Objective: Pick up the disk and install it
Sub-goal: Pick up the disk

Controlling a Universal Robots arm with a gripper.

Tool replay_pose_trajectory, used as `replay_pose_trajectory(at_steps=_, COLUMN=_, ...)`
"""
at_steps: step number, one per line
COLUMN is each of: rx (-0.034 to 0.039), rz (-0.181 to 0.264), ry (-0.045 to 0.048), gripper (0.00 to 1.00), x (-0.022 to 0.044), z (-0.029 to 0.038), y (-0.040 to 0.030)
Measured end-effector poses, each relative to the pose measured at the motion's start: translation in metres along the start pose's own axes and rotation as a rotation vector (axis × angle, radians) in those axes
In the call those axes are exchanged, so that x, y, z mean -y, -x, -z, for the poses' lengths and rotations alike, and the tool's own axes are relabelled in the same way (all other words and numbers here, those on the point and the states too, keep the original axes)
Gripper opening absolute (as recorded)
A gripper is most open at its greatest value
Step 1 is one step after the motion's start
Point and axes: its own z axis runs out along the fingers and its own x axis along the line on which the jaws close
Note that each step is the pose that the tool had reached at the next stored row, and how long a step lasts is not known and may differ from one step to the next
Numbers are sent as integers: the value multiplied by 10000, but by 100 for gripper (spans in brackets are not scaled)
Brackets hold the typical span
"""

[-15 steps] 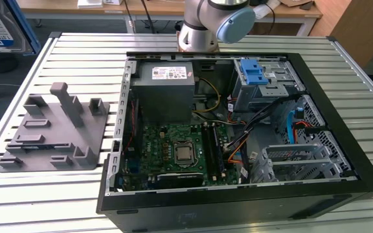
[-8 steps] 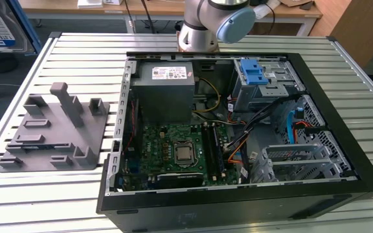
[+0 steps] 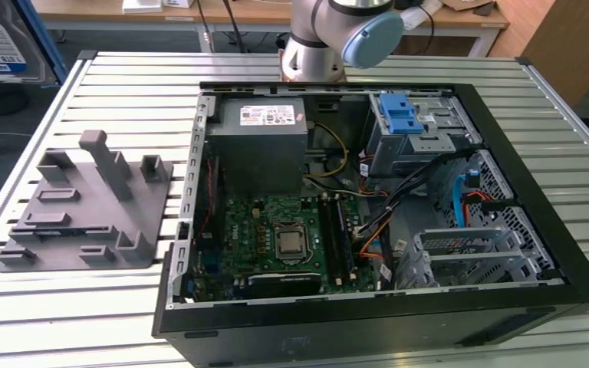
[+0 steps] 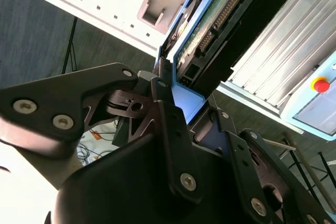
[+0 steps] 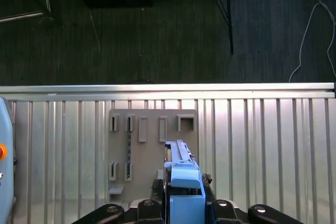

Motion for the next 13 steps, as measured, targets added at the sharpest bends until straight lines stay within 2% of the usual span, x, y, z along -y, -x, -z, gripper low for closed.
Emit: replay_pose_trajectory(at_steps=13, rx=0, rz=0, ry=0, gripper=36, x=50, z=2, y=1)
